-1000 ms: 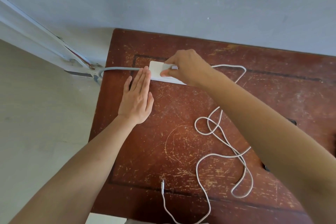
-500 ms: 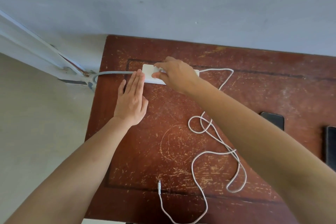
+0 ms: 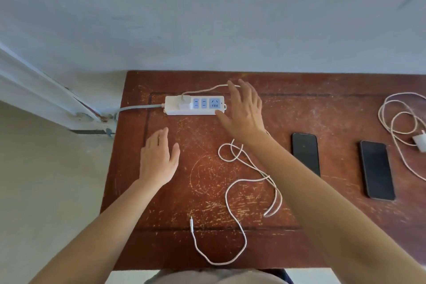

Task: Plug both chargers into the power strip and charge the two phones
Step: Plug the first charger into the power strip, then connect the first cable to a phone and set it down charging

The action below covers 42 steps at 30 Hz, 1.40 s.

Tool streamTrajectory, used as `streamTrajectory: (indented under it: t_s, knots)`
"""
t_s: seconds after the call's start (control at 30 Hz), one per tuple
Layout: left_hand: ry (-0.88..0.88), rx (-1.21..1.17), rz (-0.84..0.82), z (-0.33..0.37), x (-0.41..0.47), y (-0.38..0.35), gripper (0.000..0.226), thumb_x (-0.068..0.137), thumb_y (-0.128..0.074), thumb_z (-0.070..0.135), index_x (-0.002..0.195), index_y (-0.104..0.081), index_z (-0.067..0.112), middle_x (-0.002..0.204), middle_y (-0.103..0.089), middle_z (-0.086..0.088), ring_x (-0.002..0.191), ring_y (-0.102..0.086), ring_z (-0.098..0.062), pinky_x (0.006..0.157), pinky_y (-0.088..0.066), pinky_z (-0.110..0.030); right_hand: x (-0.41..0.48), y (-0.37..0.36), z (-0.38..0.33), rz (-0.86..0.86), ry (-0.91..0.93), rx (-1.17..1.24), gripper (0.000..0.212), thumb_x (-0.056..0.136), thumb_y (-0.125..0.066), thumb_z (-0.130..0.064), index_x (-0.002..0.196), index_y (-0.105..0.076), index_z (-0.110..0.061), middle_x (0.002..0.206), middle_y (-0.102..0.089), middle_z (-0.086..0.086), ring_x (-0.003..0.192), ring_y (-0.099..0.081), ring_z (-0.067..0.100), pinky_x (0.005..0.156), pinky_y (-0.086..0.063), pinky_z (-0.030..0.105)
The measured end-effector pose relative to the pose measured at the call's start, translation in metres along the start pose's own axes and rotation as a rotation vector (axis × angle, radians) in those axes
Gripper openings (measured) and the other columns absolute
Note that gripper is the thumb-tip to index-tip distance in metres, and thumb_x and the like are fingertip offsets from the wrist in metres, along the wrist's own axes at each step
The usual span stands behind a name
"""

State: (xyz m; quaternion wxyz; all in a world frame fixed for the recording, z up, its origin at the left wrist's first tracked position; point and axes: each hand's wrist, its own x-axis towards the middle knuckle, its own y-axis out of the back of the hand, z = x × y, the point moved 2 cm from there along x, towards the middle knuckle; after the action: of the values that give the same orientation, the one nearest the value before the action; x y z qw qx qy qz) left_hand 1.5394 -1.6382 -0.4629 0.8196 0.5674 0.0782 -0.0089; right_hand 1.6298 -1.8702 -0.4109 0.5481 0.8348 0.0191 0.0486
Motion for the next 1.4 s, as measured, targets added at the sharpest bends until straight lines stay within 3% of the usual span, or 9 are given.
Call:
streamTrajectory:
  t_s: [0.23, 0.4, 0.53, 0.7, 0.87, 1.0, 1.17, 1.27, 1.4]
  knots:
    - [-0.039, 0.033, -0.066, 0.031, -0.101, -0.038, 0.053, 0.094, -0.057, 0.041, 0.13, -0.054, 0.001, 0.103, -0.064, -0.016, 0.088, -0.064, -0.03, 0.07, -0.057, -0.04, -0.131, -0.012, 0.077, -0.052, -0.401, -0.012, 0.09, 0.091, -0.056, -0.059, 0.158, -0.013, -0.018, 0.166, -0.01, 0.017, 0.152, -0.009, 0.035, 0.12, -0.016, 0.057]
    - [-0.018, 0.199, -0.217, 0.028, -0.157, -0.042, 0.068, 0.092, -0.054, 0.056, 0.134, -0.053, 0.003, 0.097, -0.073, -0.008, 0.081, -0.069, -0.025, 0.067, -0.057, -0.041, -0.174, -0.019, 0.093, -0.08, -0.488, 0.005, 0.091, 0.09, -0.057, -0.058, 0.158, -0.014, -0.015, 0.165, -0.008, 0.019, 0.153, -0.006, 0.037, 0.119, -0.015, 0.059]
    - [-0.144, 0.257, -0.294, 0.032, -0.166, -0.043, 0.069, 0.086, -0.055, 0.04, 0.143, -0.046, 0.002, 0.066, -0.066, 0.004, 0.058, -0.061, -0.017, 0.062, -0.051, -0.038, -0.176, -0.013, 0.096, -0.086, -0.537, 0.013, 0.094, 0.091, -0.055, -0.061, 0.159, -0.009, -0.015, 0.166, -0.004, 0.017, 0.153, -0.004, 0.037, 0.12, -0.012, 0.058]
    - [-0.243, 0.312, -0.296, 0.052, -0.148, -0.042, 0.067, 0.079, -0.072, 0.018, 0.14, -0.052, -0.001, 0.058, -0.057, 0.004, 0.044, -0.05, -0.013, 0.044, -0.044, -0.03, -0.18, -0.002, 0.102, -0.077, -0.573, 0.029, 0.092, 0.093, -0.048, -0.063, 0.159, -0.006, -0.017, 0.167, -0.001, 0.016, 0.154, -0.003, 0.035, 0.121, -0.011, 0.057]
    - [-0.277, 0.241, -0.222, 0.087, -0.1, -0.044, 0.061, 0.092, -0.065, 0.019, 0.146, -0.042, 0.002, 0.079, -0.069, -0.004, 0.058, -0.064, -0.019, 0.05, -0.053, -0.03, -0.184, 0.008, 0.123, 0.005, -0.713, 0.036, 0.077, 0.099, -0.042, -0.053, 0.158, -0.01, -0.015, 0.165, -0.009, 0.02, 0.151, -0.01, 0.04, 0.119, -0.018, 0.058]
    - [-0.146, 0.151, -0.2, 0.105, -0.074, -0.052, 0.05, 0.1, -0.05, 0.019, 0.146, -0.039, 0.002, 0.111, -0.071, -0.018, 0.089, -0.073, -0.032, 0.069, -0.057, -0.04, -0.178, 0.013, 0.146, -0.079, -0.904, 0.051, 0.094, 0.094, -0.052, -0.056, 0.158, 0.001, -0.012, 0.165, -0.007, 0.02, 0.151, -0.01, 0.041, 0.12, -0.017, 0.056]
    - [-0.059, 0.086, -0.175, 0.105, -0.067, -0.061, 0.045, 0.101, -0.049, 0.018, 0.142, -0.043, -0.001, 0.12, -0.068, -0.023, 0.099, -0.071, -0.037, 0.076, -0.057, -0.042, -0.145, 0.017, 0.154, -0.104, -0.859, -0.038, 0.096, 0.09, -0.059, -0.057, 0.156, -0.01, -0.008, 0.152, -0.034, 0.021, 0.138, -0.035, 0.04, 0.111, -0.035, 0.052]
    - [-0.044, 0.066, -0.157, 0.101, -0.069, -0.063, 0.044, 0.102, -0.049, 0.02, 0.141, -0.045, -0.001, 0.126, -0.065, -0.022, 0.104, -0.07, -0.036, 0.08, -0.057, -0.042, -0.136, 0.021, 0.161, -0.118, -0.922, 0.015, 0.104, 0.083, -0.069, -0.057, 0.156, -0.014, -0.008, 0.15, -0.037, 0.02, 0.137, -0.037, 0.038, 0.11, -0.038, 0.051]
    - [-0.067, 0.038, -0.155, 0.099, -0.07, -0.065, 0.041, 0.1, -0.051, 0.017, 0.137, -0.049, -0.003, 0.119, -0.067, -0.023, 0.099, -0.07, -0.037, 0.077, -0.058, -0.042, -0.136, 0.026, 0.17, -0.092, -1.07, 0.203, 0.115, 0.069, -0.083, -0.056, 0.153, -0.021, -0.007, 0.147, -0.04, 0.019, 0.135, -0.04, 0.037, 0.11, -0.039, 0.047]
